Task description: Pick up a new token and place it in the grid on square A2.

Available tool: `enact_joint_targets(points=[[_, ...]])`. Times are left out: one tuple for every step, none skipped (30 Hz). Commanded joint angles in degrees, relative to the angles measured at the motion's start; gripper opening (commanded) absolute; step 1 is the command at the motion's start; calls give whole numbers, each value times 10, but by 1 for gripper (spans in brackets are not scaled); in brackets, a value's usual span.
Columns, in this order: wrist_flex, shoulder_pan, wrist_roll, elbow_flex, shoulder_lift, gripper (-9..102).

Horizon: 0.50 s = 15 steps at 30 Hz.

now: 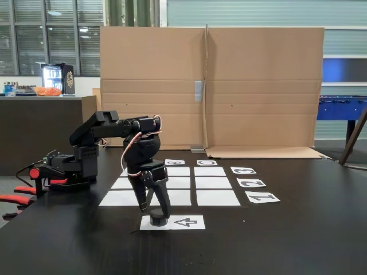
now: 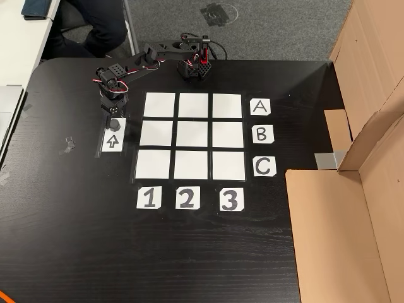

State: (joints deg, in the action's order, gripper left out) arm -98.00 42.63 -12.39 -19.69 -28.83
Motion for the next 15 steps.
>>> enact_joint_targets(points=[[0,6,-4,22,-4,29],[0,6,-4,23,-4,29],[0,6,-4,23,-4,29],[0,6,-4,24,-4,29],[0,7,-4,25,-4,29],[0,7,-4,25,-4,28],[0,7,-4,25,-4,28],[0,7,-4,25,-4,29],[0,8,-3,25,-4,31],[0,8,-3,25,-3,32],[0,9,-3,27,-2,32],[0,10,-3,31,0,32],[0,11,-3,34,2,32],[0,11,-3,38,4,32],[0,12,-3,40,5,32]])
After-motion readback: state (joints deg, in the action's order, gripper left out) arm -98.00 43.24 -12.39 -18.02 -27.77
